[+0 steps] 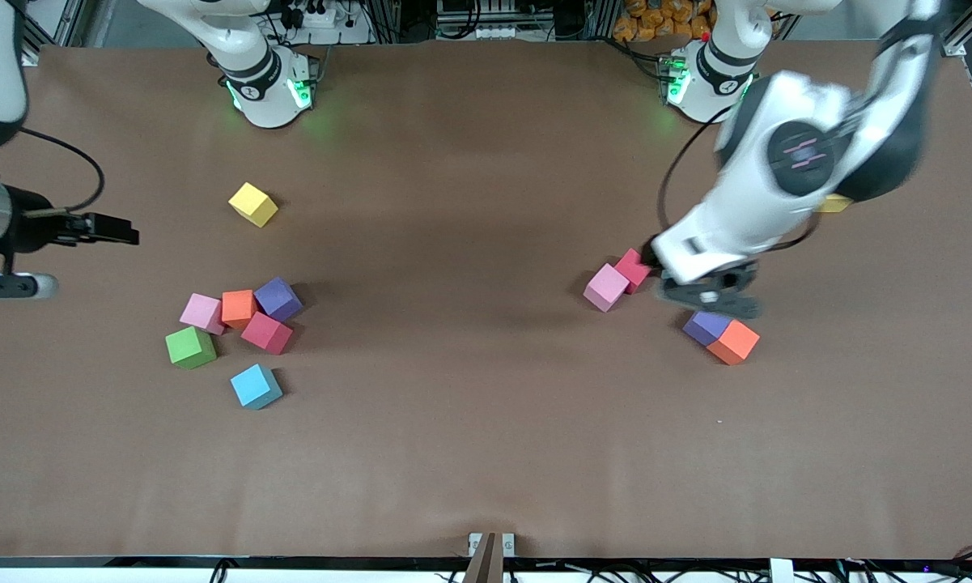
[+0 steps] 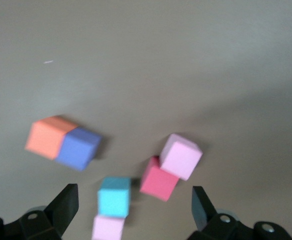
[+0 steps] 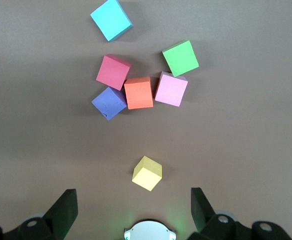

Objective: Form number 2 with 11 blocks
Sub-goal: 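Reach the left gripper to the pink cube while the right gripper reaches blue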

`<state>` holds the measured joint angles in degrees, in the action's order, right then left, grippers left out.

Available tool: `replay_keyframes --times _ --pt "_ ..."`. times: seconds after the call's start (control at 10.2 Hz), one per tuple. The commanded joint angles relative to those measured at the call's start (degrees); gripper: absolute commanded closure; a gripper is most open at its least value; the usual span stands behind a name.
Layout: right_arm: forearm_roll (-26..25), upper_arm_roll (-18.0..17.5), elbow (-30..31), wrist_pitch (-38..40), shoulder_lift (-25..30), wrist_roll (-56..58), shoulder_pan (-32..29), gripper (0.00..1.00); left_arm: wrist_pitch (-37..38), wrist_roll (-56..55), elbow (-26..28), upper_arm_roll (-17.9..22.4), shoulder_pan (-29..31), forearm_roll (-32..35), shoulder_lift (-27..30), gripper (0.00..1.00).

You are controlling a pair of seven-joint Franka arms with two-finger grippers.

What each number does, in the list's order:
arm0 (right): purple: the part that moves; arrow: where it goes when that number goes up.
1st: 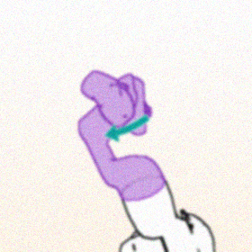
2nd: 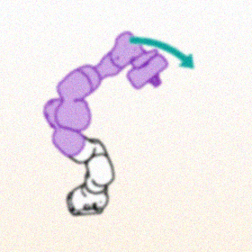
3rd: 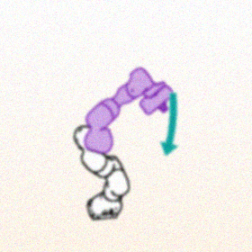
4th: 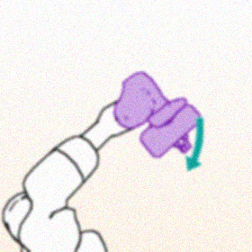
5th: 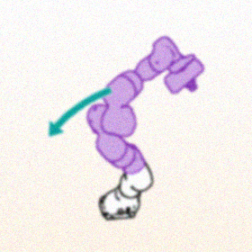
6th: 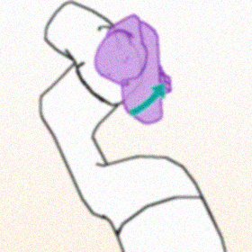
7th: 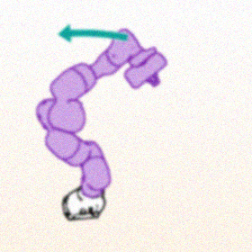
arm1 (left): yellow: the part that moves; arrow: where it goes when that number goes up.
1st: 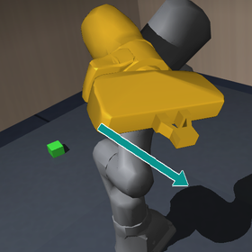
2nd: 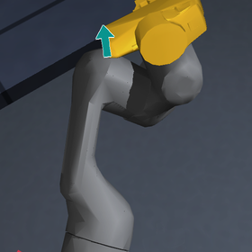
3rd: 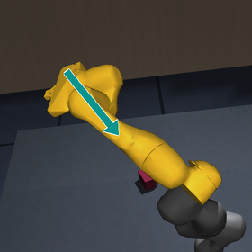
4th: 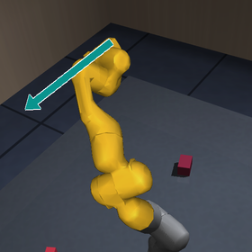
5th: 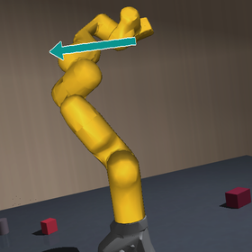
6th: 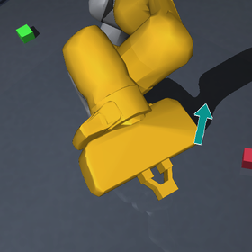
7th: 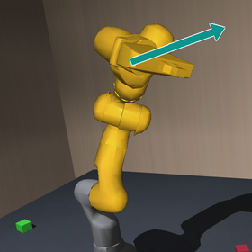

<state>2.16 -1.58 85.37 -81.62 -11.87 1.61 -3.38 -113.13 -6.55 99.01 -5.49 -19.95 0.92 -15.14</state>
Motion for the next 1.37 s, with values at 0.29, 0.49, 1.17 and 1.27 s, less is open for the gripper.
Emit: replay_keyframes --times 0.29,0.49,1.17,1.27 --pt "1.79 0.09 13.66 -14.07 -0.08 -0.11 3.99 0.0 -15.61 2.68 15.05 -4.35 0.35 3.27 -0.51 0.0" --pt "3.73 0.17 16.93 -18.03 -1.83 0.24 5.65 0.0 -18.61 4.96 16.91 -4.53 0.53 5.58 -1.82 0.0" --pt "5.48 0.0 28.78 -37.88 -5.53 19.64 8.04 0.0 -23.88 5.24 19.98 -5.15 0.0 5.41 -5.69 0.0" --pt "5.58 0.0 31.24 -41.65 -5.62 21.4 8.04 0.0 -25.46 5.24 21.04 -5.15 0.0 5.41 -5.78 0.0"
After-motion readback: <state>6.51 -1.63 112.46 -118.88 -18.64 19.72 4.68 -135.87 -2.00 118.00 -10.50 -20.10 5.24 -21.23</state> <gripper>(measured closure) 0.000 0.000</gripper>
